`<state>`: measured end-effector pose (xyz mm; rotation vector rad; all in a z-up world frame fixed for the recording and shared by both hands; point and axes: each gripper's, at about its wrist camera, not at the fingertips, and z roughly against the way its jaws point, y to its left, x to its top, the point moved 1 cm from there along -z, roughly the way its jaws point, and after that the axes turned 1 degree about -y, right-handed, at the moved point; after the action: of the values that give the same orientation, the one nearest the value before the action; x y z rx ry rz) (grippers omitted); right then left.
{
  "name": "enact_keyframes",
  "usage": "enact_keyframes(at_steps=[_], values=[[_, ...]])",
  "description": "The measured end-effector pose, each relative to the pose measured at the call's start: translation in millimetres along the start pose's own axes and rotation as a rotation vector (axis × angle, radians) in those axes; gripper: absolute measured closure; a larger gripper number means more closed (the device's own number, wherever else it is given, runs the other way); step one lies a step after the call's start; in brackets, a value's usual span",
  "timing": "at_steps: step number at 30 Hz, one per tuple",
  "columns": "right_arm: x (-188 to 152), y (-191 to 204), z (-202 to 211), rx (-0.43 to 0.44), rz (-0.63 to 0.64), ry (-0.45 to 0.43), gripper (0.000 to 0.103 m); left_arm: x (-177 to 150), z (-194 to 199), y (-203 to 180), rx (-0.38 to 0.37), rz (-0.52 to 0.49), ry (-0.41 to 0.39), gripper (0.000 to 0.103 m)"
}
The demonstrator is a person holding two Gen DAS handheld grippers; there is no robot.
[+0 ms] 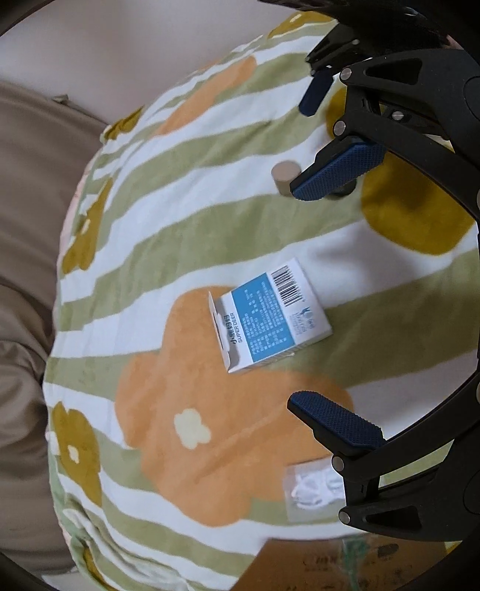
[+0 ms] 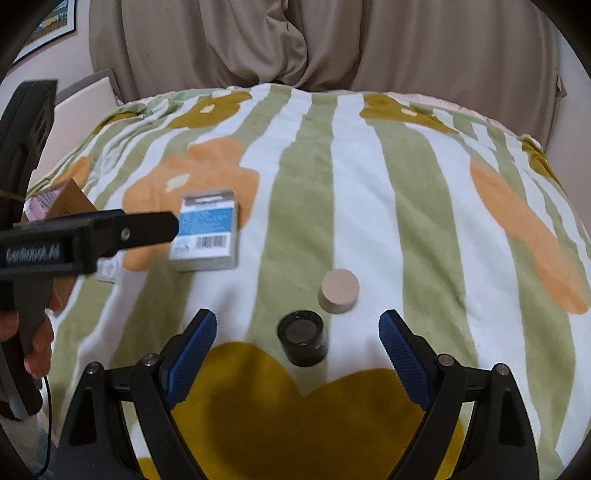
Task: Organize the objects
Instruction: 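Grasp the blue SUPER DEER box with the left tool while the right tool grasps the black jar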
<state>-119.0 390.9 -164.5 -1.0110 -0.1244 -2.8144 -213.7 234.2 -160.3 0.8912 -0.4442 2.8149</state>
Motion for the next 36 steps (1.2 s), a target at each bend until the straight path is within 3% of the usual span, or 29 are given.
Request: enact_keyframes(at_steps=[11,21,28,36], values=[[-16,-10,-32,-0.018,0.011,0.045,0.015,10,-52,3,0.036,0.025,0.017,0.001],[-21,-3,-42,-0.015,0.052,0.040,0.017,12,-71,7,0.057,0.031,0.013,0.005],[-23,-1,-47,-0.019,0.063,0.047,0.035,11,-71,8,0.099,0.013,-0.002,0.024],[-21,-1,-50,-0.025,0.044,0.052,0.052,11,-70,9,0.093,0.002,-0.015,0.024]])
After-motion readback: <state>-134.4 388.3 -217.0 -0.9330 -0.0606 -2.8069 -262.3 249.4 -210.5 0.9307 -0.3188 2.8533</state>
